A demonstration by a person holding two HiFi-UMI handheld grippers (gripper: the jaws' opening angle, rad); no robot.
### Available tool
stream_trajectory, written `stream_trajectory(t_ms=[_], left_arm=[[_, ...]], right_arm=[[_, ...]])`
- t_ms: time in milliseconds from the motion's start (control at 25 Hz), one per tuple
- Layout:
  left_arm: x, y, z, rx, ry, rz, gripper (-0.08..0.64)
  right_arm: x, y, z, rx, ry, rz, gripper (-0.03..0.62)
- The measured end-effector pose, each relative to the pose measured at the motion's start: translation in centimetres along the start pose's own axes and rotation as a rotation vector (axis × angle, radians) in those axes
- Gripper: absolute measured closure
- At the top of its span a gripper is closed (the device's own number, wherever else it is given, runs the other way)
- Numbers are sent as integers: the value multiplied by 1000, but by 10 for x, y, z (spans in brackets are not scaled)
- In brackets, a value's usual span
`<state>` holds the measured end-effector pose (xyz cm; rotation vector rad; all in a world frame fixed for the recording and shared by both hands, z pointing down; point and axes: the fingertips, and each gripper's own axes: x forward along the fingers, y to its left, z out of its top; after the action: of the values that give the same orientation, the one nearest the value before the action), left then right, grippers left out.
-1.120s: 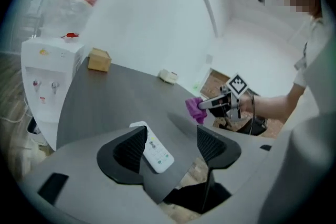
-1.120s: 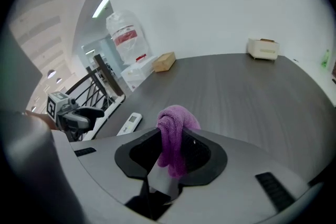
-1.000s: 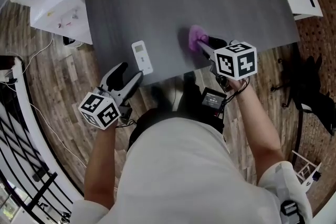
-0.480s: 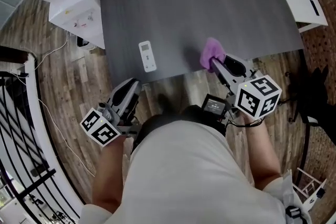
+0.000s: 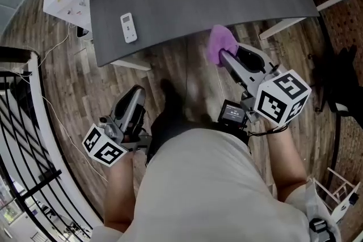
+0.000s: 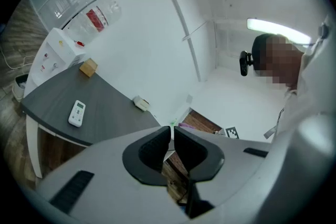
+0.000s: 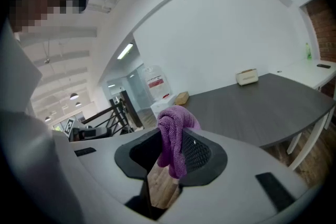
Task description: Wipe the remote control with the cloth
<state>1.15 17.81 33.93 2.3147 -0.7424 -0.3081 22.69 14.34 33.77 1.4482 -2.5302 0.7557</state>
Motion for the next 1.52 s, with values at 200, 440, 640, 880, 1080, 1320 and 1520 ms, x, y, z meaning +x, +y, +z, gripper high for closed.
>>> stream_trajectory(t_ms=[200, 440, 640, 880, 1080, 1320, 1520], left_arm=[[-28, -55, -36, 3, -38, 27, 529], [-69, -83, -52, -8, -60, 50, 529], [-74, -92, -49, -10, -59, 11, 529], [-81, -97, -35, -6, -8, -57, 529], [-102, -90, -20, -5, -3, -71, 529], [-120, -87, -25, -21, -13, -80, 529], [-130, -90, -19, -19, -31, -95, 529]], right_arm=[[-57, 21, -28, 18, 10, 46, 483], [-93, 45, -29, -8, 1, 56, 483], [-110, 58, -27, -1, -16, 24, 483], [-100, 95, -34, 90, -39, 14, 483], [-83, 121, -18, 91, -82, 6, 483], [-84, 143, -3, 57, -132, 4, 485], [-87, 157, 7, 160, -185, 58, 486]])
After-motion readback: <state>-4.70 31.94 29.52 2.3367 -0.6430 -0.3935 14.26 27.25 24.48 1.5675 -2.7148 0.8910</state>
